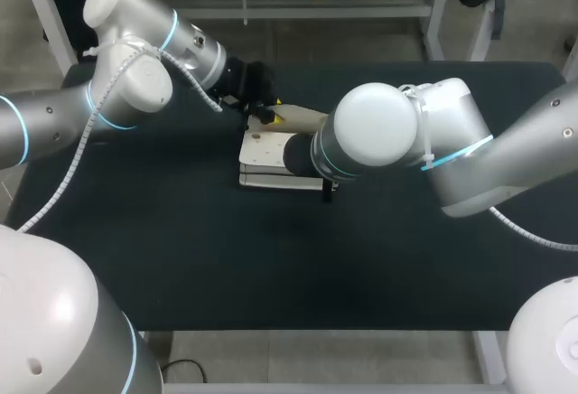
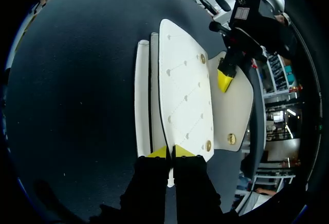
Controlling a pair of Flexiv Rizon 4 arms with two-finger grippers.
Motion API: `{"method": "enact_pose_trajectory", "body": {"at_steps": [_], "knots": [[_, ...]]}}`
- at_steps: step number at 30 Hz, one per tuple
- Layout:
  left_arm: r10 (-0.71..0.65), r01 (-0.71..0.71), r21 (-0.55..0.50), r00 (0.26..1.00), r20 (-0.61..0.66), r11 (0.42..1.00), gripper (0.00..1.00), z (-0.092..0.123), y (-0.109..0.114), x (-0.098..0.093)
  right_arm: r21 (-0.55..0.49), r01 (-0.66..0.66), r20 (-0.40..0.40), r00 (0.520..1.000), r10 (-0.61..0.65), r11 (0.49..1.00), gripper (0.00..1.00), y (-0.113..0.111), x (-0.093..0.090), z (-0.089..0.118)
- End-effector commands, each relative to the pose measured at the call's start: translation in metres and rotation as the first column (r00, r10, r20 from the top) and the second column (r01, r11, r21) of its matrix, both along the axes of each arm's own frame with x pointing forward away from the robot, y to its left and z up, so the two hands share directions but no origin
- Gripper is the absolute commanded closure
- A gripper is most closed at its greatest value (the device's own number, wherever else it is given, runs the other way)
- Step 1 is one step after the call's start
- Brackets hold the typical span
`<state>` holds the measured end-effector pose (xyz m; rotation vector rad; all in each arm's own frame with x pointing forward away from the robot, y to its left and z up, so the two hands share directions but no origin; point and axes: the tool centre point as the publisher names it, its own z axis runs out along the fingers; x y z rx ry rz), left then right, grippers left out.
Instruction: Pick up the bag, open it, inspect its contents, close it, and place it on the opposite side
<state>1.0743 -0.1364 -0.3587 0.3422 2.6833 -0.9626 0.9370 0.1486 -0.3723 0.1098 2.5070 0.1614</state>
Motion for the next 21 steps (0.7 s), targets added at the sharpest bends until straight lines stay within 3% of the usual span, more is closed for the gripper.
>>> {"method": "enact_pose_trajectory", "body": {"at_steps": [1, 5, 6, 7, 8, 9, 21], "knots": [[0.001, -0.001, -0.004, 1.000, -0.007, 1.000, 1.00, -0.002, 0.000, 0.004, 0.002, -0.001, 0.003, 1.000, 0.001, 1.000, 1.00, -0.001, -0.001, -0.001], [0.003, -0.003, -0.015, 1.000, -0.010, 1.000, 1.00, 0.000, 0.001, 0.003, 0.003, 0.024, -0.013, 1.000, -0.024, 1.000, 1.00, -0.001, 0.000, -0.001], [0.003, -0.004, -0.016, 1.000, -0.010, 1.000, 1.00, 0.001, 0.001, 0.003, 0.003, 0.044, -0.024, 0.999, -0.044, 0.999, 0.86, -0.001, 0.001, 0.000], [0.003, -0.004, -0.017, 1.000, -0.010, 1.000, 1.00, 0.002, 0.001, 0.002, 0.005, 0.048, -0.030, 0.998, -0.048, 0.999, 0.64, -0.001, 0.002, 0.000], [0.002, -0.003, -0.020, 1.000, -0.010, 1.000, 1.00, 0.003, 0.001, 0.002, 0.007, 0.053, -0.036, 0.998, -0.053, 0.999, 0.29, -0.002, 0.002, 0.001], [0.002, -0.002, -0.021, 1.000, -0.010, 1.000, 1.00, 0.004, 0.001, 0.001, 0.008, 0.063, -0.043, 0.997, -0.062, 0.998, 0.00, -0.002, 0.001, 0.002], [0.026, -0.026, -0.039, 1.000, 0.004, 0.999, 1.00, 0.036, 0.003, 0.004, 0.040, 0.105, -0.051, 0.993, -0.103, 0.994, 0.00, -0.012, -0.022, 0.046]]}}
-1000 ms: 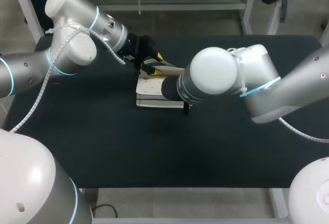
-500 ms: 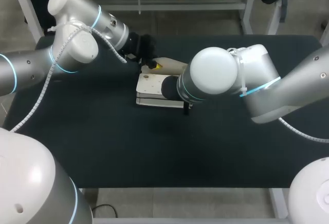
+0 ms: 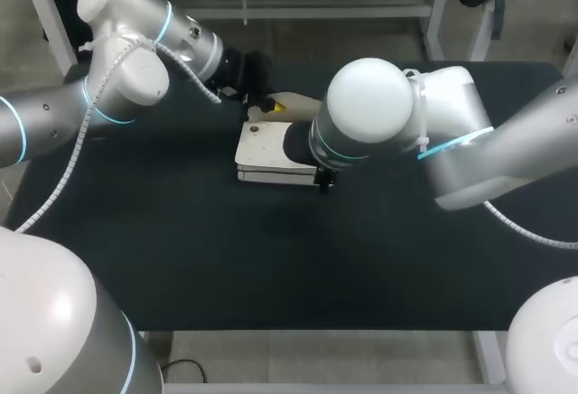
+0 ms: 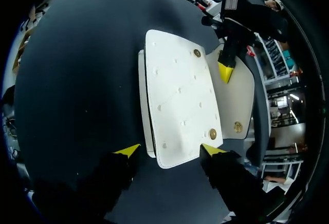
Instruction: Pick up the bag, open it, inspect its contents, close it, and place it on the opposite side
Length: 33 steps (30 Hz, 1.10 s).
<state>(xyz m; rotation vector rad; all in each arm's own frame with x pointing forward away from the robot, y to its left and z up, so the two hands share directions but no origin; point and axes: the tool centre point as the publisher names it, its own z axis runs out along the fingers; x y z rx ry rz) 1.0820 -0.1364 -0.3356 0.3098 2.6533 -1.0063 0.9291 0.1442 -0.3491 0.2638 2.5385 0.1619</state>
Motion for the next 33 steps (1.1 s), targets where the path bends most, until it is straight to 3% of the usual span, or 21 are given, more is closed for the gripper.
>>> {"method": "enact_pose_trajectory", "body": {"at_steps": [1, 6, 8, 9, 11, 12, 17, 19, 33], "knots": [[0.013, -0.013, -0.005, 1.000, -0.005, 1.000, 1.00, 0.016, 0.004, -0.003, 0.007, 0.005, 0.003, 1.000, -0.005, 1.000, 0.00, -0.008, -0.016, 0.027], [0.007, -0.008, -0.006, 1.000, -0.019, 1.000, 1.00, 0.031, 0.006, -0.005, 0.008, 0.021, 0.022, 1.000, -0.021, 1.000, 0.00, -0.010, -0.020, 0.043], [0.007, -0.007, -0.003, 1.000, -0.016, 1.000, 1.00, 0.036, 0.006, -0.007, 0.007, 0.030, 0.031, 0.999, -0.031, 1.000, 0.27, -0.010, -0.020, 0.047], [0.010, -0.010, 0.000, 1.000, -0.003, 1.000, 1.00, 0.041, 0.006, -0.008, 0.008, 0.033, 0.033, 0.999, -0.033, 0.999, 0.52, -0.010, -0.020, 0.049], [0.009, -0.009, 0.000, 1.000, -0.001, 1.000, 1.00, 0.047, 0.006, -0.011, 0.006, 0.038, 0.038, 0.999, -0.038, 0.999, 0.76, -0.009, -0.019, 0.052], [0.009, -0.009, -0.002, 1.000, 0.002, 1.000, 1.00, 0.050, 0.006, -0.012, 0.006, 0.041, 0.038, 0.998, -0.041, 0.999, 1.00, -0.009, -0.019, 0.054], [0.012, -0.012, 0.017, 1.000, 0.019, 1.000, 1.00, 0.065, 0.008, -0.023, 0.017, 0.059, 0.032, 0.998, -0.059, 0.998, 1.00, -0.008, -0.016, 0.062], [0.003, -0.009, 0.066, 0.997, 0.080, 0.998, 1.00, 0.074, 0.012, -0.029, 0.019, 0.090, -0.015, 0.996, -0.089, 0.996, 1.00, -0.008, -0.007, 0.067], [0.003, -0.009, 0.066, 0.997, 0.080, 0.998, 1.00, 0.074, 0.012, -0.029, 0.005, 0.096, -0.034, 0.995, -0.096, 0.995, 1.00, -0.008, -0.003, 0.068]]}}
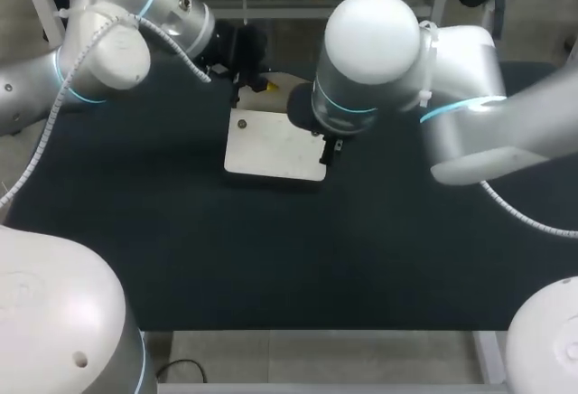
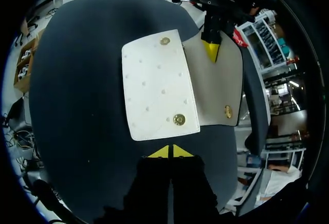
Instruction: Pick up the bag, open it, inspect its contents, close it, and place it on the opposite side
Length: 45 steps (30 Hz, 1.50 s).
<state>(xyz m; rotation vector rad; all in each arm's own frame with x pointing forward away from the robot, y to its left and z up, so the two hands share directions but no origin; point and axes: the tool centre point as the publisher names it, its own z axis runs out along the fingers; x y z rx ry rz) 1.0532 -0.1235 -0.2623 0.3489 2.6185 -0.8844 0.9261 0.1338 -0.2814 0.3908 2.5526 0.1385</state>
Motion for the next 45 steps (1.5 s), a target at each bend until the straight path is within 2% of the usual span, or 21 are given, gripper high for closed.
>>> {"method": "enact_pose_trajectory", "body": {"at_steps": [1, 3, 12, 19, 29, 38, 45], "knots": [[0.000, 0.000, -0.001, 1.000, 0.000, 1.000, 1.00, 0.001, 0.000, 0.000, -0.006, 0.004, -0.001, 1.000, -0.004, 1.000, 1.00, 0.002, 0.000, 0.000], [0.003, -0.003, -0.022, 1.000, -0.006, 1.000, 1.00, 0.001, 0.001, -0.001, -0.006, 0.004, -0.001, 1.000, -0.004, 1.000, 1.00, 0.002, 0.000, 0.000], [0.019, -0.020, -0.049, 1.000, -0.022, 0.999, 1.00, 0.017, 0.004, -0.005, 0.017, -0.053, 0.106, 0.993, 0.051, 0.998, 1.00, 0.010, 0.014, 0.030], [0.044, -0.048, -0.063, 0.997, -0.066, 0.997, 1.00, 0.033, 0.003, -0.010, 0.001, -0.108, 0.181, 0.978, 0.106, 0.994, 1.00, 0.015, 0.030, 0.038], [0.051, -0.059, -0.065, 0.992, -0.114, 0.996, 1.00, 0.045, -0.001, -0.022, -0.001, -0.167, 0.226, 0.960, 0.163, 0.986, 1.00, 0.026, 0.058, 0.029], [0.044, -0.055, -0.074, 0.989, -0.142, 0.996, 1.00, 0.042, -0.004, -0.028, -0.021, -0.178, 0.243, 0.954, 0.178, 0.984, 1.00, 0.032, 0.069, 0.024], [0.049, -0.063, -0.080, 0.985, -0.163, 0.995, 1.00, 0.040, -0.003, -0.030, -0.059, -0.177, 0.229, 0.956, 0.186, 0.983, 1.00, 0.036, 0.074, 0.012]]}}
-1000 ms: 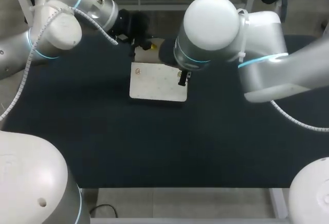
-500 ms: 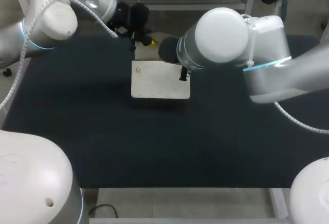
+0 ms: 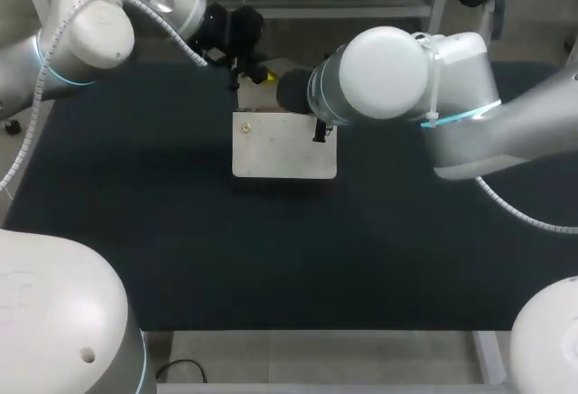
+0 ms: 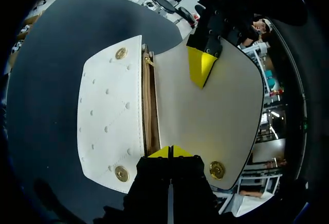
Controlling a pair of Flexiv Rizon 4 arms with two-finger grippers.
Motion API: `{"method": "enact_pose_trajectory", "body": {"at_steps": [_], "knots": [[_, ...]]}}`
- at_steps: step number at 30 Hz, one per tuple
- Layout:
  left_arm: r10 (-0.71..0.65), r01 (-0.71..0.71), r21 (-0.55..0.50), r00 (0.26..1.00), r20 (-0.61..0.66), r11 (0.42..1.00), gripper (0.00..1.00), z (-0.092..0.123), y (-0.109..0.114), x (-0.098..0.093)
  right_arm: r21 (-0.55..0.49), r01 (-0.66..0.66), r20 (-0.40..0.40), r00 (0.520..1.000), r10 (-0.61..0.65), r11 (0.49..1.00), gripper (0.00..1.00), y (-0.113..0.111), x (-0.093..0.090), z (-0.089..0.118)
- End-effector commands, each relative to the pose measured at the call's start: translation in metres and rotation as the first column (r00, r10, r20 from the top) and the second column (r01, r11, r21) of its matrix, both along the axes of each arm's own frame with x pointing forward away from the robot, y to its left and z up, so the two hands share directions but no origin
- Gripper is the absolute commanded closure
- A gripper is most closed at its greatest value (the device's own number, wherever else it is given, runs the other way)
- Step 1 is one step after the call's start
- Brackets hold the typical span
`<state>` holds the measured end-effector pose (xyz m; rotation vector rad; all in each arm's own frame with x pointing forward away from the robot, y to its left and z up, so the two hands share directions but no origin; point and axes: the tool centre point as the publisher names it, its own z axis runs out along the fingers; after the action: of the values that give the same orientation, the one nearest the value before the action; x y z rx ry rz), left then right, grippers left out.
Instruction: Pick up the bag, open it, inspect its contents, close it, and place it on the opposite side
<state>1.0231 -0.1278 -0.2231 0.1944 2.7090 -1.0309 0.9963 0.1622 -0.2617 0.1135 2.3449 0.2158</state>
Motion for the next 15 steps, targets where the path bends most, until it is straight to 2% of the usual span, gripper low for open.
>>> {"method": "enact_pose_trajectory", "body": {"at_steps": [1, 15], "knots": [[0.003, -0.003, -0.006, 1.000, -0.007, 1.000, 1.00, 0.001, 0.001, 0.000, -0.028, 0.008, -0.009, 1.000, -0.008, 1.000, 1.00, 0.008, 0.004, -0.010], [0.037, -0.038, -0.022, 0.999, -0.022, 0.999, 1.00, 0.000, 0.006, -0.001, -0.108, -0.030, -0.031, 0.999, 0.026, 0.994, 1.00, 0.010, -0.017, -0.027]]}}
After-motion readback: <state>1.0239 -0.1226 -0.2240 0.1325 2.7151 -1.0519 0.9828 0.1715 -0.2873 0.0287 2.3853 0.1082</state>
